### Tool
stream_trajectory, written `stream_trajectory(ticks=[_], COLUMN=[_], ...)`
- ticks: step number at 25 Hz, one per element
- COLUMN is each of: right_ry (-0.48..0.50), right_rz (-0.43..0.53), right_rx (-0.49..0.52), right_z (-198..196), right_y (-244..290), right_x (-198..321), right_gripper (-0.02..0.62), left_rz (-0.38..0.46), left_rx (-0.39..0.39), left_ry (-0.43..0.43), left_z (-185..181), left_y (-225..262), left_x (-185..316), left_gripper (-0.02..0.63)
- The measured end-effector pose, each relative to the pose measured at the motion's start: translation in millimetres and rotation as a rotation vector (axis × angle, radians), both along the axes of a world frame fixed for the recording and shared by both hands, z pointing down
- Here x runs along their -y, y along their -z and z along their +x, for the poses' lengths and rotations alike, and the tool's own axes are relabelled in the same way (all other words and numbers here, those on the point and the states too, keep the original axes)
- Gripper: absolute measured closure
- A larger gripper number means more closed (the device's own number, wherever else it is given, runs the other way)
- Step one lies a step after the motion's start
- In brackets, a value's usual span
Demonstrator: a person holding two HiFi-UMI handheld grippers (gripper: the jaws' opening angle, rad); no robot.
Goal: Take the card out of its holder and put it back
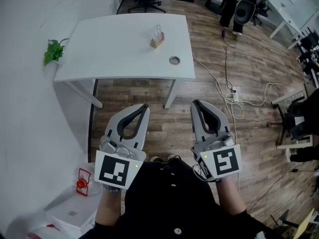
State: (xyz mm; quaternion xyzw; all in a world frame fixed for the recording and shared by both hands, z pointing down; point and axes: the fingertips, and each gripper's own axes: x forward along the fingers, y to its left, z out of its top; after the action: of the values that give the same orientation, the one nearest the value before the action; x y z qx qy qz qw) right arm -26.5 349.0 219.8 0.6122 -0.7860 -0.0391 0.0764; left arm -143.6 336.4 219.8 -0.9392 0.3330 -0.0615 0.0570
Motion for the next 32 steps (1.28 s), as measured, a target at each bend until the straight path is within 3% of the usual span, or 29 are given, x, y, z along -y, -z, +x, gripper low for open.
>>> stream_trajectory(ticks=[17, 32], right_ry=[-0.043, 0.053], right_rz=[0.004, 0.015], right_rx=[-0.007, -0.006], right_z=[9.3, 51.9], right_y=[-8.4, -5.1], right_x=[11.5, 123.0], right_gripper=[0.551, 0.551], left_rz=[0.016, 0.018], left_rx=[-0.02, -0.007], left_ry=[-0.018, 0.068], left_z=[1.5, 44.6], left_y=[-3.5, 0.8], left_x=[15.0, 109.8], left_gripper=[0.592, 0.592])
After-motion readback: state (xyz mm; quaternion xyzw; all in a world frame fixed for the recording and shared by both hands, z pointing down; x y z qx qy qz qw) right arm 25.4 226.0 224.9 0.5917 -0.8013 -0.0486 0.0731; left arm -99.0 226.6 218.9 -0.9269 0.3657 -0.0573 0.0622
